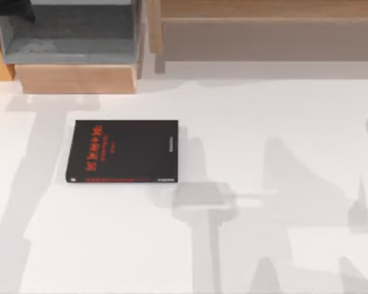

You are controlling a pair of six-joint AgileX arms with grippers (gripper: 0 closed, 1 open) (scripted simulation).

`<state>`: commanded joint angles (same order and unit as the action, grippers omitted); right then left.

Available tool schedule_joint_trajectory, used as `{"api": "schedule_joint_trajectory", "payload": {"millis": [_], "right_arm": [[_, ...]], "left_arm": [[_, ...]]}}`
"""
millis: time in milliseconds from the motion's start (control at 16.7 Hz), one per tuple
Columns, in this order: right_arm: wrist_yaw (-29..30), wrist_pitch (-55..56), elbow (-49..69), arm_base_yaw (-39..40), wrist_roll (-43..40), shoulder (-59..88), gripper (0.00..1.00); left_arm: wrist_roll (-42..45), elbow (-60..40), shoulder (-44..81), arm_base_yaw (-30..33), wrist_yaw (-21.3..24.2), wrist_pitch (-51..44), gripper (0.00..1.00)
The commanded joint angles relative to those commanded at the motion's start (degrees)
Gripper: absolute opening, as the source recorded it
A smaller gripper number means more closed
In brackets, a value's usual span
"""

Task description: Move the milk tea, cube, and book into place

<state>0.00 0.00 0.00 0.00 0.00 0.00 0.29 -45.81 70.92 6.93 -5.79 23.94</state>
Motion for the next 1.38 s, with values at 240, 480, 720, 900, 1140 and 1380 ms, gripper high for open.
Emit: {"api": "schedule_joint_trajectory", "payload": {"millis": [240,480,720,900,1140,1380], "right_arm": [[0.0,0.0,0.0,0.0,0.0,0.0,1.0],[0.0,0.0,0.0,0.0,0.0,0.0,1.0],[0.0,0.0,0.0,0.0,0.0,0.0,1.0],[0.0,0.0,0.0,0.0,0.0,0.0,1.0],[0.0,0.0,0.0,0.0,0.0,0.0,1.0],[0.0,0.0,0.0,0.0,0.0,0.0,1.0]], "left_arm": [[0.0,-12.6,20.6,2.0,-1.5,6.5,1.0],[-0.3,-21.9,33.4,3.4,-2.5,11.5,1.0],[-0.6,-25.4,37.8,3.9,-2.9,13.4,1.0],[-0.6,-25.4,37.8,3.9,-2.9,13.4,1.0],[-0.6,-27.1,39.0,3.6,-2.6,12.9,1.0],[-0.6,-32.5,42.8,3.4,-2.3,11.4,1.0]]}}
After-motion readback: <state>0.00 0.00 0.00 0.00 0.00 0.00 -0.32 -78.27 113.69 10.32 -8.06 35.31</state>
